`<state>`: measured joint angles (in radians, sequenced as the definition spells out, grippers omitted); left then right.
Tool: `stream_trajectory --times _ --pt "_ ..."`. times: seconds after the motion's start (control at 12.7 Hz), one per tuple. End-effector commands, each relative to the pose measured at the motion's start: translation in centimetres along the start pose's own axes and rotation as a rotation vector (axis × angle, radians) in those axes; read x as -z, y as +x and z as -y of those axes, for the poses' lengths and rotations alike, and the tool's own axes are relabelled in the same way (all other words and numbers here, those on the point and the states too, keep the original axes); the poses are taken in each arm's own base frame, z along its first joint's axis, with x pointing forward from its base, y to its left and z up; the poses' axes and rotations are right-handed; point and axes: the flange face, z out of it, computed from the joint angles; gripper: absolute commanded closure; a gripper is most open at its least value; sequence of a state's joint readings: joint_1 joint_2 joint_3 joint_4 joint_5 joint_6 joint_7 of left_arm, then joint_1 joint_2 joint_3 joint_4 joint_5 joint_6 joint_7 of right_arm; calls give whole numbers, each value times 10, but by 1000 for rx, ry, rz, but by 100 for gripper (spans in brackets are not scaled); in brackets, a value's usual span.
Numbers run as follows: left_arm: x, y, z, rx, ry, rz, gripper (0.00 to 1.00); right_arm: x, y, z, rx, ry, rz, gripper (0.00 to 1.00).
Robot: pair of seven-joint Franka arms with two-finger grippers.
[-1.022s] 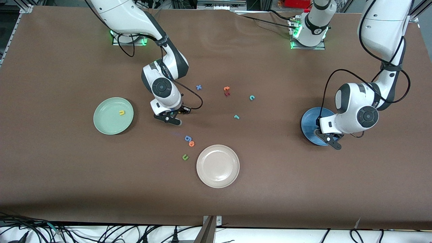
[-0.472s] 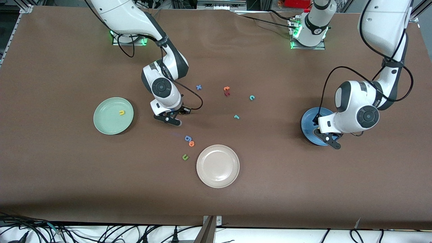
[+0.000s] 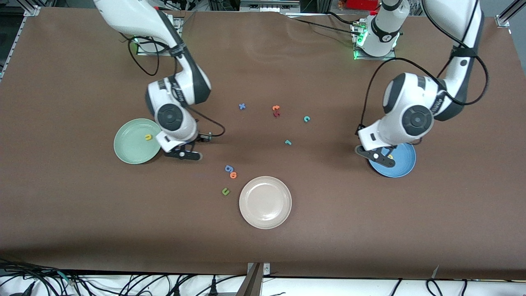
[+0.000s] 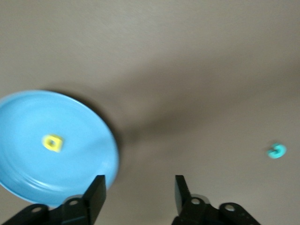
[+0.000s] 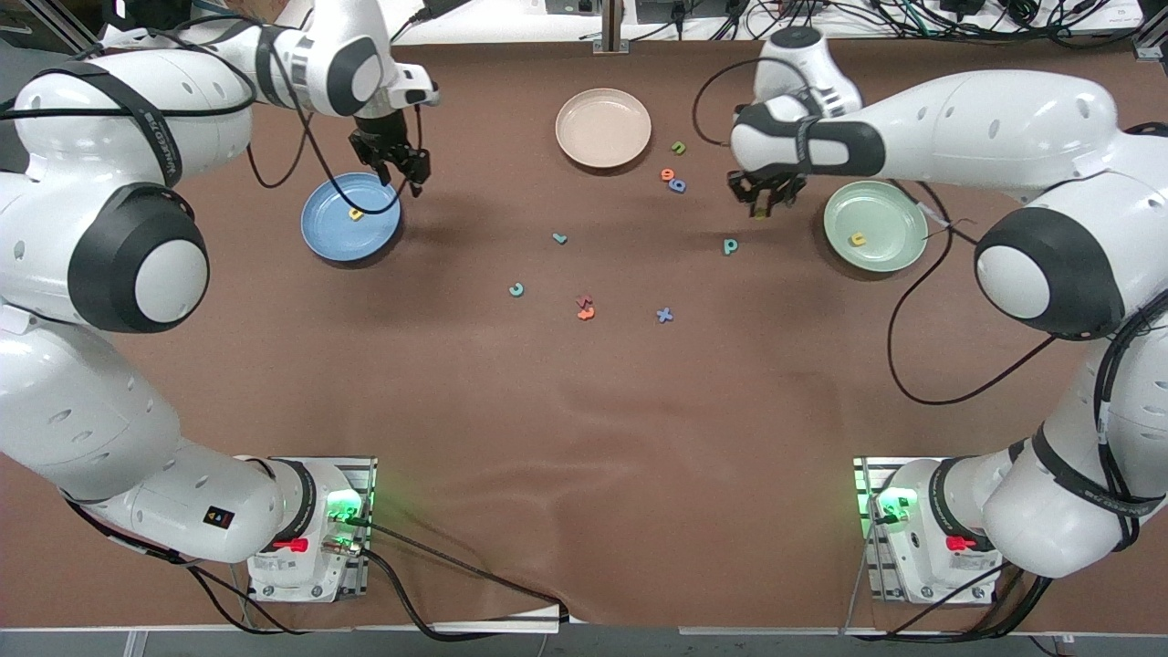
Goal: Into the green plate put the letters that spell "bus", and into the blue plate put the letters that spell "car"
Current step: 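Place the yellow 2 on the green plate while the left gripper returns to letters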
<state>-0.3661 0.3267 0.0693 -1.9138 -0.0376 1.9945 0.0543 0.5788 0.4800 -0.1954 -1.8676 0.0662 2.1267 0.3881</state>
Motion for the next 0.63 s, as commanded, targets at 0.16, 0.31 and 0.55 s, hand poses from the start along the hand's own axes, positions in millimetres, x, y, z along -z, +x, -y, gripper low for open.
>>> stream_trajectory --times 0.16,0.31,0.55 --pt "-10 -14 -61 231 -38 39 10 -16 19 -130 269 -47 70 91" --pt "-6 -20 -76 203 -40 10 9 -34 29 -185 315 -30 83 89" --pt "-9 -34 -87 168 -47 -50 8 -58 34 -206 364 -8 100 40"
